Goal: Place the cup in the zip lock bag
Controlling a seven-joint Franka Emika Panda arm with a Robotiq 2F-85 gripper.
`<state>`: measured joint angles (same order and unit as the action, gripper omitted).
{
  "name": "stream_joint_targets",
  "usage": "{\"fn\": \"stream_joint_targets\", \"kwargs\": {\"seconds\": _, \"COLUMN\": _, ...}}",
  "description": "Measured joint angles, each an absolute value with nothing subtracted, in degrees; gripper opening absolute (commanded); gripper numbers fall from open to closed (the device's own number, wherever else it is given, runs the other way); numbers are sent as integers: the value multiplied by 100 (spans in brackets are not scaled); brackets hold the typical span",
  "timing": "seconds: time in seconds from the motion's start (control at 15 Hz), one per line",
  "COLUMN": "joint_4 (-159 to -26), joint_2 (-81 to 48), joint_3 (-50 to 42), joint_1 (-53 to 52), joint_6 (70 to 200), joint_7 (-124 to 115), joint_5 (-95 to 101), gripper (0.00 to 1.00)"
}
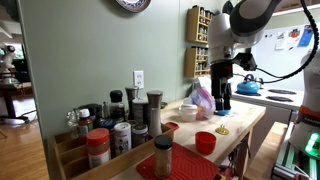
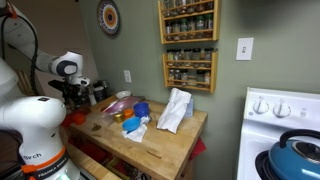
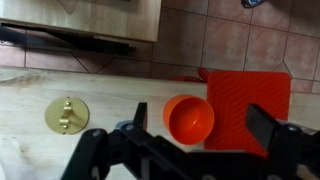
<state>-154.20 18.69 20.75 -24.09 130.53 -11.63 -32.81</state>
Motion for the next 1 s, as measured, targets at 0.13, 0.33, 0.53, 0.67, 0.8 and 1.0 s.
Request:
{"fn": "stream_joint_targets", "kwargs": {"seconds": 0.13, "joint_4": -15413, "joint_2": 1615, "joint_3": 2207, "joint_1": -2504, "joint_6": 13352, "joint_7": -1172, "joint_5": -3313, "gripper": 100}}
{"fn": "stream_joint_targets", "kwargs": {"seconds": 0.33, "joint_4": -15375, "joint_2": 1481, "joint_3": 2198, "joint_1": -2494, "joint_6": 13384, "joint_7": -1171, "joint_5": -3313, "gripper": 100}}
{"fn": "stream_joint_targets", "kwargs": {"seconds": 0.53, "joint_4": -15355, "joint_2": 1450, "joint_3": 2220, "joint_1": -2503, "joint_6": 13408, "joint_7": -1153, "joint_5": -3308, "gripper": 100}}
{"fn": "stream_joint_targets", "kwargs": {"seconds": 0.67, "joint_4": -15349, "joint_2": 1326, "joint_3": 2284, "joint_1": -2541, "joint_6": 13620, "joint_7": -1118, "joint_5": -3307, "gripper": 100}}
{"fn": "stream_joint_targets", "kwargs": {"seconds": 0.8, "joint_4": -15343, "joint_2": 1158, "joint_3": 2342, "joint_1": -2590, "joint_6": 13961, "joint_7": -1052, "joint_5": -3306, "gripper": 100}}
{"fn": "stream_joint_targets", "kwargs": {"seconds": 1.0, "joint_4": -15342, "joint_2": 848, "joint_3": 2450, "joint_1": -2662, "joint_6": 14702, "joint_7": -965, "joint_5": -3285, "gripper": 100}}
